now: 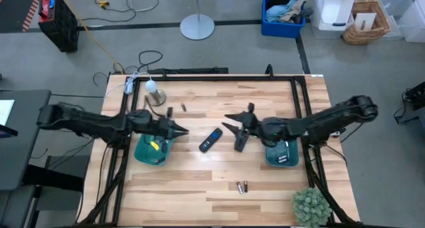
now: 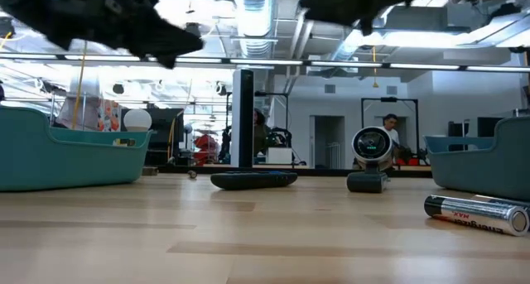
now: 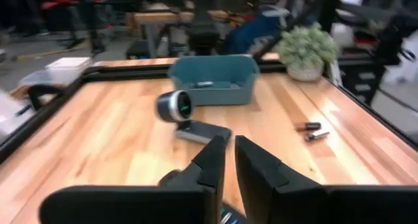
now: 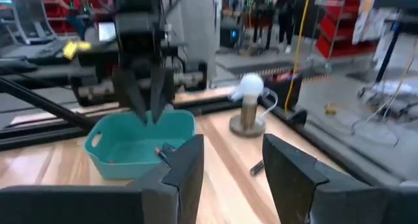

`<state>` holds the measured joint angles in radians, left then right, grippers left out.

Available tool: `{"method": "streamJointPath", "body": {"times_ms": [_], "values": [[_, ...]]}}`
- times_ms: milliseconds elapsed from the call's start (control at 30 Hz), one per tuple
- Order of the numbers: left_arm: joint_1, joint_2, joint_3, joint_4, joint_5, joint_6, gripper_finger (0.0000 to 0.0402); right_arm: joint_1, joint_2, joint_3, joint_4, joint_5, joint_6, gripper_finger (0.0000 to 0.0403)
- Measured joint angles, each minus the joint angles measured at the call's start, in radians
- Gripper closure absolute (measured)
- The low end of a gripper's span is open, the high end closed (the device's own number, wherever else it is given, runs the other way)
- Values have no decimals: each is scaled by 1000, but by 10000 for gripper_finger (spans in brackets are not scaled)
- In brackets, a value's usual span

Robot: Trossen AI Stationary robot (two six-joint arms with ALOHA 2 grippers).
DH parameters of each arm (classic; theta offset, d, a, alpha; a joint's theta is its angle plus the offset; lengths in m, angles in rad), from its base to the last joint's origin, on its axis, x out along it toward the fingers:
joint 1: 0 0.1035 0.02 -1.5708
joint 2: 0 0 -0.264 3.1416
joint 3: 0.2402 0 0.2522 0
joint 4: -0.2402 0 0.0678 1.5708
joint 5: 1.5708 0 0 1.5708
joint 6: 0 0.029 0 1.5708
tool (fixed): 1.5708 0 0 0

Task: Sort batteries
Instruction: Put the silver battery into the blue bin

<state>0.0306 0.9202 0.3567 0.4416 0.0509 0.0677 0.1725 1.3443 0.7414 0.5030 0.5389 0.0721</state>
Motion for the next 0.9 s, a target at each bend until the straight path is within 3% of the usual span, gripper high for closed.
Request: {"method": "streamJointPath", "body": {"times_ms": [233,467,667,900], "values": [[-73,324,204,42,131,107,343,171,-169,-62,7,198,-98,230],[-114,629,432,29,324,196,344,330,-201,-62,8,408,-178,230],[-138,872,650,-109,397,292,344,370,-194,-63,57,458,-241,230],[-189,1100,918,-300,410,405,331,371,-195,-63,76,459,-265,230]]}}
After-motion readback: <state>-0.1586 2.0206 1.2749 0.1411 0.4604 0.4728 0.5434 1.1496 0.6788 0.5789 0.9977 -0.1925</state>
